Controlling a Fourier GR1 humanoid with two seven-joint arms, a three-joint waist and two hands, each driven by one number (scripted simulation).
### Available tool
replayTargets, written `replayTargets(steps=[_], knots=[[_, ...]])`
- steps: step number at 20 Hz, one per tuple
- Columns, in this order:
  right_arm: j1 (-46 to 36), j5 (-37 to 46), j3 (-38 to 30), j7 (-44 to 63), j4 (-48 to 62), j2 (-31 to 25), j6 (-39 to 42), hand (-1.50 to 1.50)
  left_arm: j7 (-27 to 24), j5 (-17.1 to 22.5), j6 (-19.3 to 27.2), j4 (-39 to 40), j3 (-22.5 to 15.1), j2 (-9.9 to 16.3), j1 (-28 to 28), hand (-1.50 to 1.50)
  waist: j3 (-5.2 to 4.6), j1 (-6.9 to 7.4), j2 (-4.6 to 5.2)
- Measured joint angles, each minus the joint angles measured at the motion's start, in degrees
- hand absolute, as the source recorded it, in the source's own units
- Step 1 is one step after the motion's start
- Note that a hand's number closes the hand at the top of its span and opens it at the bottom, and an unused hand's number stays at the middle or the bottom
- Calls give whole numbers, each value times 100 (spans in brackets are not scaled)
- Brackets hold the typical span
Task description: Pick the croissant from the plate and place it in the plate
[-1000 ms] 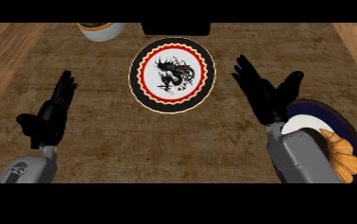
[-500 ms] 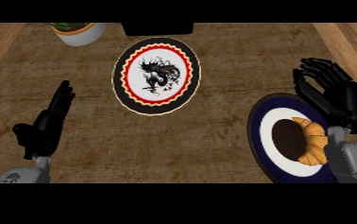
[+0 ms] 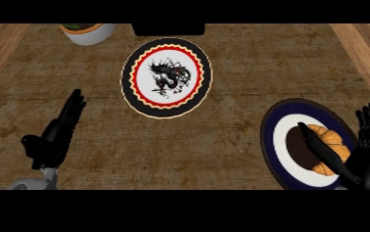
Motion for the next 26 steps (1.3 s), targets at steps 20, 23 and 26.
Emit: replayTargets(steps=[20, 23, 26], knots=[[2346, 1799, 416, 4049, -1964, -1870, 509, -150, 105, -152, -235, 3, 147, -114, -106, 0, -10, 120, 34], [2257, 1950, 419, 4721, -2062, -2035, 791, -150, 69, -255, -190, 67, 122, -232, -149, 0, -7, 123, 31], [2175, 2160, 434, 5133, -2080, -1988, 990, -150, 113, -257, -285, 124, 239, -235, -218, 0, -2, 116, 28]])
